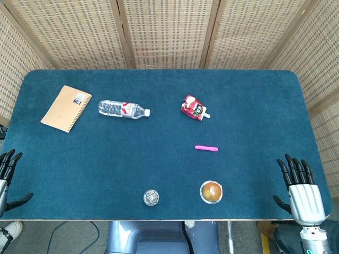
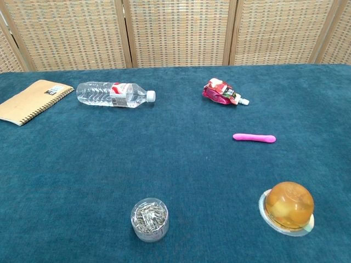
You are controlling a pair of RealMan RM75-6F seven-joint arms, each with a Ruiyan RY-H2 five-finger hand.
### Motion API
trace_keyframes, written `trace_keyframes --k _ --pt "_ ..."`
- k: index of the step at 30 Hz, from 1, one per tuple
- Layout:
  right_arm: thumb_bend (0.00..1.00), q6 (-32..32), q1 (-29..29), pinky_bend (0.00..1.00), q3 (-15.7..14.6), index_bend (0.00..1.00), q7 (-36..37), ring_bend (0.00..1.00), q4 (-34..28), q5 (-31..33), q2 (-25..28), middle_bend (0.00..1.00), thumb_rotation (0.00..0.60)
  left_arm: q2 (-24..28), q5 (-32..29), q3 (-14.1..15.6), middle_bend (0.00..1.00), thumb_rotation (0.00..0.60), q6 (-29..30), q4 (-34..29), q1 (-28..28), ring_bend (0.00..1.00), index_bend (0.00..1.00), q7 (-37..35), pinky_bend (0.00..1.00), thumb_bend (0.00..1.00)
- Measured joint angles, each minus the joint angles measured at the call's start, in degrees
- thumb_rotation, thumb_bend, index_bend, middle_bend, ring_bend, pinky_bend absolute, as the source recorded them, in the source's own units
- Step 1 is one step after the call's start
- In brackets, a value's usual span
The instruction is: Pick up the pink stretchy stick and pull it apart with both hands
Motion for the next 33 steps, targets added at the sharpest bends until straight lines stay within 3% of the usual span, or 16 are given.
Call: trace_keyframes --k 19,27,33 --pt "0.0 -6.22 3.22 0.0 1.3 0.02 -0.45 0.0 1.02 3.06 -1.16 0.0 0.6 -0.43 -0.44 -0.33 0.0 0.6 -0.45 0.19 -0.25 0.0 0.0 -0.27 0.0 0.0" --pt "0.01 -20.7 11.88 0.0 5.92 0.15 -1.12 0.0 1.99 10.86 -1.98 0.0 0.6 -1.62 -2.8 -1.4 0.0 0.6 -2.33 0.95 -1.3 0.0 0.0 1.51 0.0 0.0" --pt "0.14 -34.14 19.97 0.0 10.06 0.28 -1.67 0.0 3.89 21.48 -3.86 0.0 0.6 -3.27 -4.22 -2.05 0.0 0.6 -3.38 1.8 -2.01 0.0 0.0 3.88 0.0 0.0"
